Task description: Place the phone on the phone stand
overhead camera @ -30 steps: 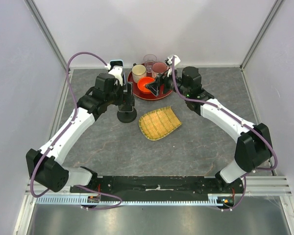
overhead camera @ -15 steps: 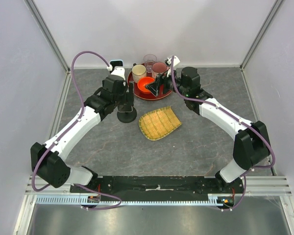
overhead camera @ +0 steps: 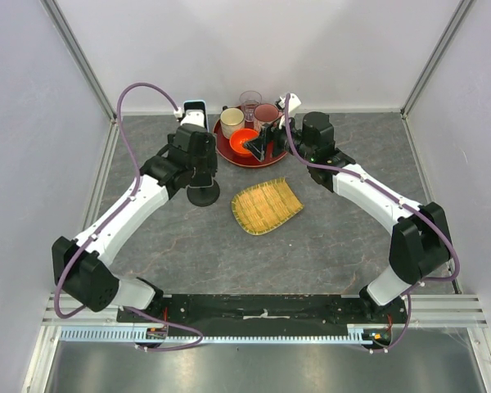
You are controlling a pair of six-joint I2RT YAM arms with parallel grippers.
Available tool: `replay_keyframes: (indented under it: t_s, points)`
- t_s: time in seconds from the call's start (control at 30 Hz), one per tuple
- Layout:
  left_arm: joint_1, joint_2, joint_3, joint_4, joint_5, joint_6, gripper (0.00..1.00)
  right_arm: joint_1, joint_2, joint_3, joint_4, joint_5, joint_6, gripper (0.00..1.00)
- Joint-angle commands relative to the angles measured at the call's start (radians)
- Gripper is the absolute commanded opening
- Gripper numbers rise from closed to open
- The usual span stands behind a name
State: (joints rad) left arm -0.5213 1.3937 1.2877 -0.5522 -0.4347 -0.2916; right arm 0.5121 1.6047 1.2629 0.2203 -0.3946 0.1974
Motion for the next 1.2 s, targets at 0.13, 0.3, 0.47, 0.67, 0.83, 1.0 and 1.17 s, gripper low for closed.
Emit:
replay_keyframes:
  t_s: [0.13, 0.3, 0.47, 0.67, 0.83, 1.0, 1.17]
  points:
    - [0.242, -0.105, 0.015, 0.153, -0.009, 0.167, 0.02, -0.011, -0.012, 0.006, 0.024, -0.001, -0.007, 0.81]
    - [0.355, -0.029, -0.01, 0.368, 0.051, 0.22, 0.02, -0.015, -0.017, -0.002, 0.034, -0.003, -0.004, 0.81]
    - [0.391, 0.105, 0.079, 0.458, 0.112, 0.21, 0.02, -0.024, -0.02, -0.005, 0.033, -0.007, -0.007, 0.82]
    - [0.408, 0.269, 0.226, 0.468, 0.174, 0.201, 0.02, -0.043, -0.017, -0.014, 0.044, -0.012, 0.007, 0.82]
    - [0.418, 0.363, 0.333, 0.428, 0.178, 0.213, 0.02, -0.052, -0.006, -0.014, 0.05, -0.013, 0.022, 0.82]
    - [0.428, 0.396, 0.34, 0.403, 0.162, 0.209, 0.02, -0.057, -0.005, -0.014, 0.053, -0.006, 0.031, 0.85]
    - [0.432, 0.429, 0.407, 0.281, 0.113, 0.167, 0.46, -0.057, -0.003, -0.013, 0.054, 0.007, 0.042, 0.98]
